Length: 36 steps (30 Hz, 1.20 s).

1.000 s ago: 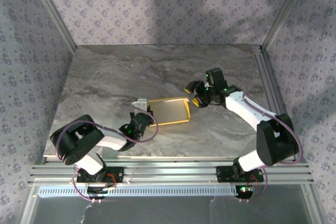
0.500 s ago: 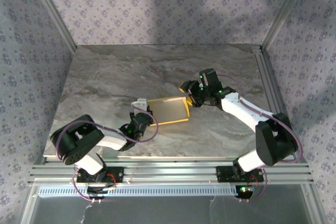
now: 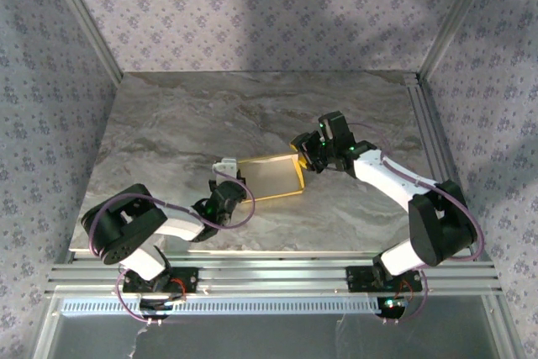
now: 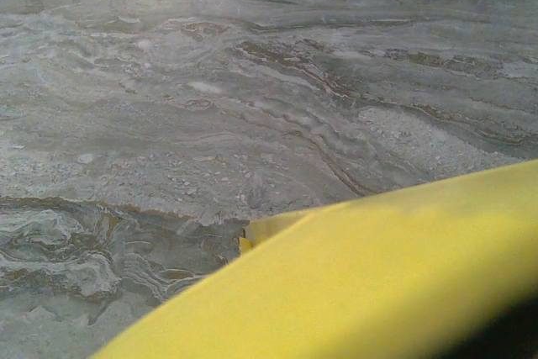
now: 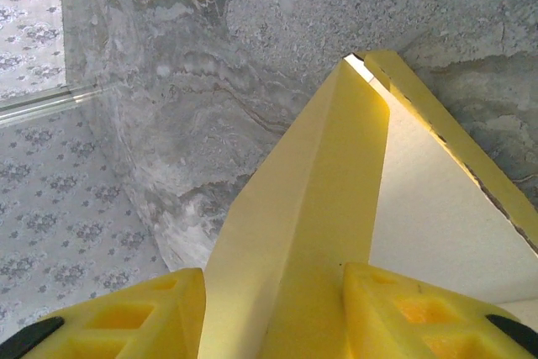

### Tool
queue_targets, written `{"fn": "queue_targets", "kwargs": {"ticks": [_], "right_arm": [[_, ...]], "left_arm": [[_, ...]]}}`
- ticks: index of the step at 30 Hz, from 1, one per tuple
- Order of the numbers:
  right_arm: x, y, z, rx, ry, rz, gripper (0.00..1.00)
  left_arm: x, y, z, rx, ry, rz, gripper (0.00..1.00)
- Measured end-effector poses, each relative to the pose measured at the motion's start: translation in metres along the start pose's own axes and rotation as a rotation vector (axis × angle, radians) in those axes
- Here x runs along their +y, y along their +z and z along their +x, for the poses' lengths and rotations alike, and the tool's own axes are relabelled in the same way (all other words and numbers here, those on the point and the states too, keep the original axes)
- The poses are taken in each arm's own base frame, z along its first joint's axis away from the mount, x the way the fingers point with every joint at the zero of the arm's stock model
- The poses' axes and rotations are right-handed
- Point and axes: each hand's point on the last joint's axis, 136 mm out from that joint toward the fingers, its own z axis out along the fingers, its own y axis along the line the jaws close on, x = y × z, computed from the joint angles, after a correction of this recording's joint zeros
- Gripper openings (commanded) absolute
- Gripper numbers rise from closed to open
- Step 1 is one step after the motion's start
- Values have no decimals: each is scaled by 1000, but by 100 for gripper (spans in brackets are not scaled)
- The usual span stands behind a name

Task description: Fold the paper box

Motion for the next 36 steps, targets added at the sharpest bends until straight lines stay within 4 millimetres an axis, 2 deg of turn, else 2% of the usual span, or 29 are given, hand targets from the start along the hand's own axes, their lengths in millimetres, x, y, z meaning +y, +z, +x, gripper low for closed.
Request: {"fn": "queue_targets", "kwargs": {"ticks": [9,19,26,33,34,36], "right_arm": [[-6,4,3,-6,33,6,35],[-11,7,3,-12,104,-1,12],[-6,7,2,-15,160,-26,2],[-9,3,3,-25,169,-30,7],[-9,1,3,-27,168,-30,14],[-11,-3,4,-32,162,-22,42]], "left_arm": [[0,0,0,-1,8,-16,0],[-1,0,1,0,19,-18,0],[0,-1,1,-2,25,-23,0],[-2,-1,2,0,34,-18,0],[-3,-2,2,1,35,-15,0],[-5,-2,1,-1,37,-10,0]]}}
